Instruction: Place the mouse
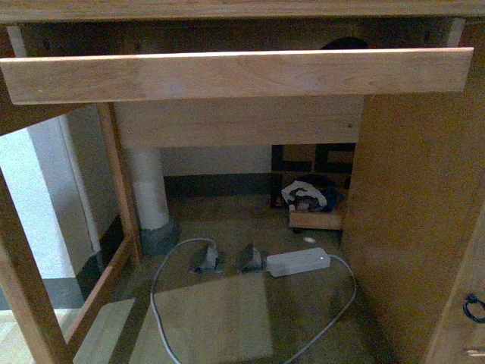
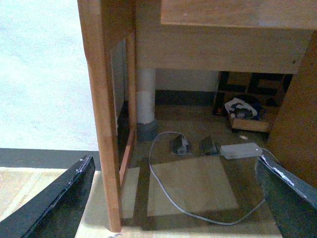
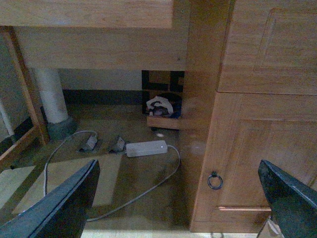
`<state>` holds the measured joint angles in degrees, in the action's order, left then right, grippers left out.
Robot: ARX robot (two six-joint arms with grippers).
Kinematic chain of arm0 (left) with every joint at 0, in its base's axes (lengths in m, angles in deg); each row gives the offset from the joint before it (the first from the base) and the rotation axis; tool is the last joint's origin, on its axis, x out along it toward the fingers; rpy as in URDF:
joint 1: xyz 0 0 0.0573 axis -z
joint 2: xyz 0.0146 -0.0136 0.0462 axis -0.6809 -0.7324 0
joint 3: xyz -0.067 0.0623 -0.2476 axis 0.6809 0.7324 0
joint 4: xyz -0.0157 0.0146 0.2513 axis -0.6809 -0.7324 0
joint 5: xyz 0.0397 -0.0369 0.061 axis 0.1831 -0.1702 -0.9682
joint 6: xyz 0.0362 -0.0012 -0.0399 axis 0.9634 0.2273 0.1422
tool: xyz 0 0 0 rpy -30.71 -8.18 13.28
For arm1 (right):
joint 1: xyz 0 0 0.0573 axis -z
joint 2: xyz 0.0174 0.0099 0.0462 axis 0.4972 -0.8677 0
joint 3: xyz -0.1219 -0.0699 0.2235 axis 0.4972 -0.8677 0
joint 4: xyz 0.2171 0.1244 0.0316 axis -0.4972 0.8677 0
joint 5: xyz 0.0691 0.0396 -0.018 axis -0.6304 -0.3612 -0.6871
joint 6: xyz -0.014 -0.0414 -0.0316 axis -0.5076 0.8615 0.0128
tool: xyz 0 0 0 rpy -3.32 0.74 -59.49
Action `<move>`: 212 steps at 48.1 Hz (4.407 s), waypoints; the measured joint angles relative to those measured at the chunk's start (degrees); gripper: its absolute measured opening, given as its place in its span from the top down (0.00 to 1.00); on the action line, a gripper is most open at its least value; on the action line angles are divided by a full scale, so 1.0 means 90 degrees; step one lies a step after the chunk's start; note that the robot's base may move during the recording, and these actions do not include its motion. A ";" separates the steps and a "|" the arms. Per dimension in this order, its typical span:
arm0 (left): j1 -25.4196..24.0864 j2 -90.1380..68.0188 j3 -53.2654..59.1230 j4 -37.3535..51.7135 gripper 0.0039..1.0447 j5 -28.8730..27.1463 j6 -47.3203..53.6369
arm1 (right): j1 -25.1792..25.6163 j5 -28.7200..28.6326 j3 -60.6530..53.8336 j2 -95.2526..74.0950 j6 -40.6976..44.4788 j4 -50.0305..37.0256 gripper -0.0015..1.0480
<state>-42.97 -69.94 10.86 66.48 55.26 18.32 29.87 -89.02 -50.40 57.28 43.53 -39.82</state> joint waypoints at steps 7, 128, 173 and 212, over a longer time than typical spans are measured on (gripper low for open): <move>0.0000 0.0000 0.0000 0.0000 0.06 -0.0024 -0.0002 | 0.0000 -0.0017 0.0000 0.0000 0.0002 -0.0007 0.06; 0.0153 -1.4127 -0.5217 0.7278 0.06 0.1336 -0.7827 | 0.0000 -0.0002 0.0000 0.0000 0.0000 -0.0007 0.06; 0.0104 -1.5006 -0.6793 0.6368 0.06 0.1421 -0.7769 | 0.0000 0.0000 0.0000 0.0000 0.0000 -0.0007 0.06; 0.0425 -1.5057 -0.6960 0.6302 0.29 0.1100 -0.8077 | 0.0000 -0.0002 0.0000 0.0000 0.0000 -0.0010 0.06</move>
<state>-39.15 -205.45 -51.79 123.20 65.16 -54.38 29.87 -89.04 -50.40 57.28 43.53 -39.90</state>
